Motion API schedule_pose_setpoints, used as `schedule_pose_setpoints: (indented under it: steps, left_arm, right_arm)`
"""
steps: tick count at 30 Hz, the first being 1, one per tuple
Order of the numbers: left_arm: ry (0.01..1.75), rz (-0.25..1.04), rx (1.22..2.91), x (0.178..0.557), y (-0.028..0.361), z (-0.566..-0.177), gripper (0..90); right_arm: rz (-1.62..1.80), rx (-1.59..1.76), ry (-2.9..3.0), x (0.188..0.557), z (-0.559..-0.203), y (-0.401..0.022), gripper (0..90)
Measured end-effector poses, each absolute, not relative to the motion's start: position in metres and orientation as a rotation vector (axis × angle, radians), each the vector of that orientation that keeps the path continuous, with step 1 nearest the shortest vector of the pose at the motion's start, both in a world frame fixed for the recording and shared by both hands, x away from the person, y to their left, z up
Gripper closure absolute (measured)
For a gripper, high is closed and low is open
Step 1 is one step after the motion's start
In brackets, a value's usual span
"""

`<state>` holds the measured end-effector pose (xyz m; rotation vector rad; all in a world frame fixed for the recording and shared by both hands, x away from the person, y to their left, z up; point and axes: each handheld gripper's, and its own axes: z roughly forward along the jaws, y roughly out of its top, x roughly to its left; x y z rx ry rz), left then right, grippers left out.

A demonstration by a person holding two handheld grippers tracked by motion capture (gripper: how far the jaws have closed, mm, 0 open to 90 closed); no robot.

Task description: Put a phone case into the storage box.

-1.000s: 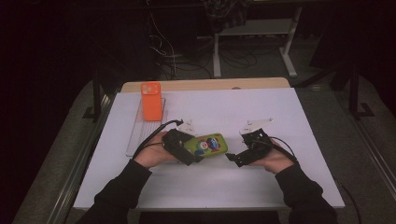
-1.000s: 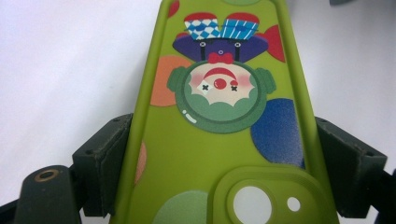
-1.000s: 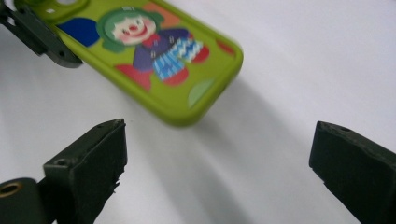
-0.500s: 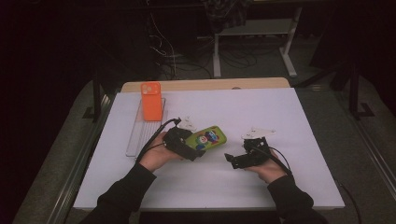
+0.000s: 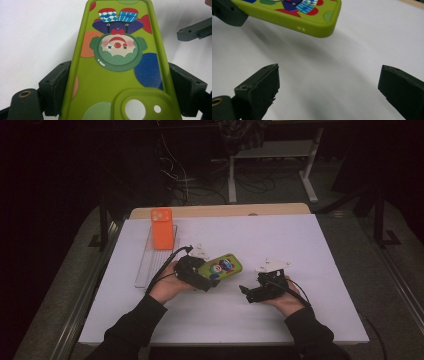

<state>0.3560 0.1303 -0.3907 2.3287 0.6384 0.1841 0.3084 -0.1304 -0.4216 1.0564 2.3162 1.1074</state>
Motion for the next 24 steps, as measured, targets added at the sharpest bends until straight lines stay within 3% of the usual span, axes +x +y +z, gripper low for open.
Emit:
schedule_pose_setpoints:
  steps: [24]
  left_arm:
    - [0.647, 0.166, 2.318, 0.355, 0.128, -0.394, 15.1]
  right_arm:
    - [0.76, 0.524, 2.189, 0.293, -0.421, -0.116, 2.3]
